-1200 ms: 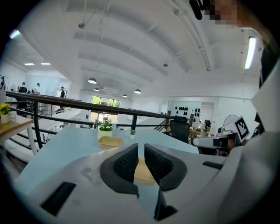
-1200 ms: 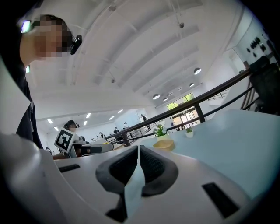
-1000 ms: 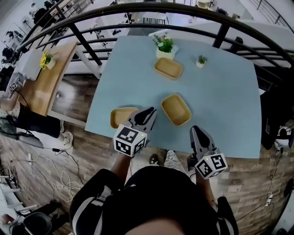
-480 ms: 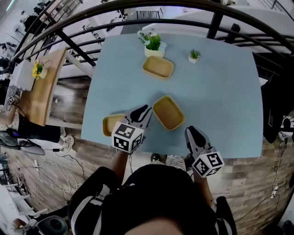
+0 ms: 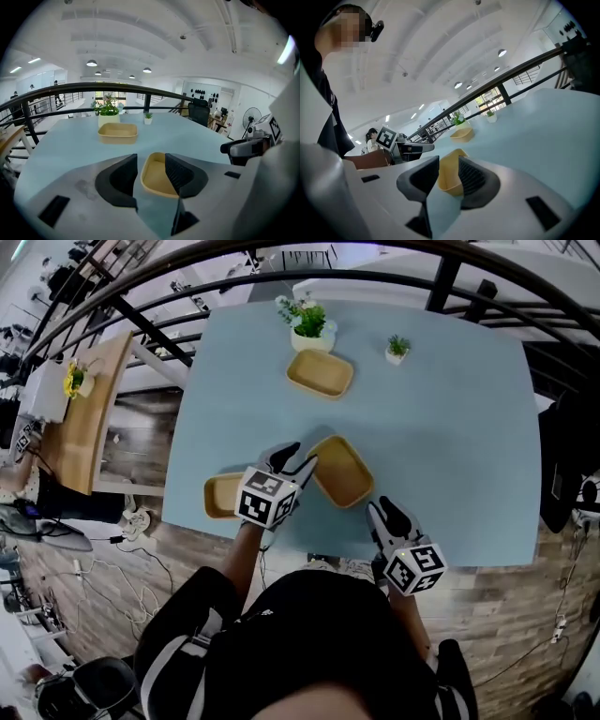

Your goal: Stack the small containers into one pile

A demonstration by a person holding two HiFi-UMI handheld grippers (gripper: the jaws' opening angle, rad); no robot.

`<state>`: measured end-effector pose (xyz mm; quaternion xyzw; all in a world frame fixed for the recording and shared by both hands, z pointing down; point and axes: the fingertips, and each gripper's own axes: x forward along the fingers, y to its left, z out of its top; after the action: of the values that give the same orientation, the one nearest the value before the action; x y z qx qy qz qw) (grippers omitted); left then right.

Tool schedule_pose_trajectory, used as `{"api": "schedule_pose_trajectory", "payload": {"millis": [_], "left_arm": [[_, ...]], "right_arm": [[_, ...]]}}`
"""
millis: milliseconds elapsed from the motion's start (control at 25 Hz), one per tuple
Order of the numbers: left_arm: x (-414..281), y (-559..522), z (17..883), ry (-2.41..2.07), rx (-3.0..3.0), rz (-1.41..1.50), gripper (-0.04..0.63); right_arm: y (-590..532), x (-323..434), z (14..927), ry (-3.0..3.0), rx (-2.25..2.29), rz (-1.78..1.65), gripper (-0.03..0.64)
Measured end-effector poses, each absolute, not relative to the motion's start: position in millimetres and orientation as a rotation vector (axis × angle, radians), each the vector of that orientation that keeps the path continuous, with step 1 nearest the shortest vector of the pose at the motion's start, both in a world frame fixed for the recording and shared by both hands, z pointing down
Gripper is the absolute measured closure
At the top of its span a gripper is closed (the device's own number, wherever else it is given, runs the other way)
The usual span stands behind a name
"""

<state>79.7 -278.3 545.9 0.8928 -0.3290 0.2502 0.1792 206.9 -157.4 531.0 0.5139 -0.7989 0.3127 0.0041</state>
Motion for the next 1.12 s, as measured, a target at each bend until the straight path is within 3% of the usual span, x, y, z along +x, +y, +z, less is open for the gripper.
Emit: {"api": "schedule_pose_trajectory", "payload": {"millis": [520, 1120], "left_arm": [[89.7, -289.0, 617.1, -0.882, 2.395, 0.886, 0.420], [106.3, -280.2, 649.4, -0.837, 2.313, 0.900, 0.420]], "right_arm": [[-150.1, 193.7, 596.5, -2.412, 1.452, 1.340, 0.429], [-159.9, 179.5, 616.8, -2.399, 1.347, 1.417, 0.414]]}}
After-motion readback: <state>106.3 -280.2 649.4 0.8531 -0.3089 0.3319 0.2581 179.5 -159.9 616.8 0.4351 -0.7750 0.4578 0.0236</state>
